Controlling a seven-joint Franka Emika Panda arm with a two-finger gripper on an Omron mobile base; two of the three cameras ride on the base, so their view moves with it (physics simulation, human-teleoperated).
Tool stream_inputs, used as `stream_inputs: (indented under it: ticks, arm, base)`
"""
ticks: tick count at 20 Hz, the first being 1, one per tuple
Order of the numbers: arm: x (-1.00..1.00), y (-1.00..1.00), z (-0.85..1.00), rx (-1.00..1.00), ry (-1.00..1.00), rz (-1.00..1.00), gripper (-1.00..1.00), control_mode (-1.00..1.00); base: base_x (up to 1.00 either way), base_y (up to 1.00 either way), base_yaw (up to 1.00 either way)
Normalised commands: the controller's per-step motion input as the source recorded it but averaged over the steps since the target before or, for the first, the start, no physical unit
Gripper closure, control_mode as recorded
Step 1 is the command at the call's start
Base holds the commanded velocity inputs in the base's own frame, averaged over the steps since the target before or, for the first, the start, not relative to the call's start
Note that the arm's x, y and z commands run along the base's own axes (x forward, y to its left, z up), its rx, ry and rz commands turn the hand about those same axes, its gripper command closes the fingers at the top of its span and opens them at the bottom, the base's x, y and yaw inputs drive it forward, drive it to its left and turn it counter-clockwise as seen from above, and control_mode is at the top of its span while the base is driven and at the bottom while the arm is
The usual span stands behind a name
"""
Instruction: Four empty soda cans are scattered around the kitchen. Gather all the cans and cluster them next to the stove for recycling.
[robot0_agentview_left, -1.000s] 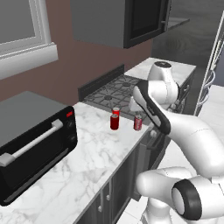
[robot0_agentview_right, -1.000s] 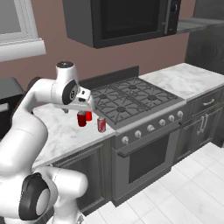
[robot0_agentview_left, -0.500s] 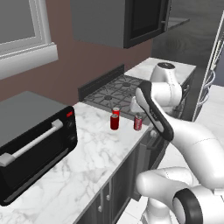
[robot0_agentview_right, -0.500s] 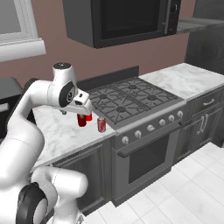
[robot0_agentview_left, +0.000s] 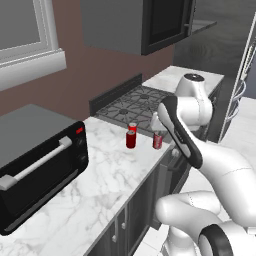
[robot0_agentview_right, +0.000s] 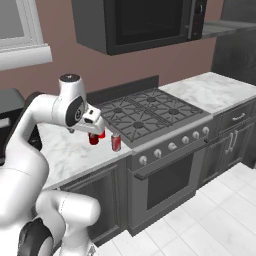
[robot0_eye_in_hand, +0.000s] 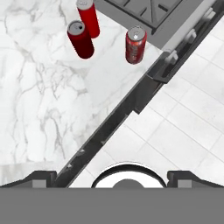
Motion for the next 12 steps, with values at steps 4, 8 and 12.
stream_inputs:
  ticks: [4, 8, 12]
  arm:
    - [-0.08, 0.0, 0.0, 0.0, -0.02, 0.0, -1.0, -1.0]
    - [-0.11, -0.03, 0.0, 0.0, -0.04, 0.0, -1.0, -1.0]
    - [-0.12, -0.04, 0.0, 0.0, -0.03, 0.0, -1.0, -1.0]
  base:
    - [0.0, 0.0, 0.0]
    - [0.0, 0.0, 0.0]
    - [0.0, 0.0, 0.0]
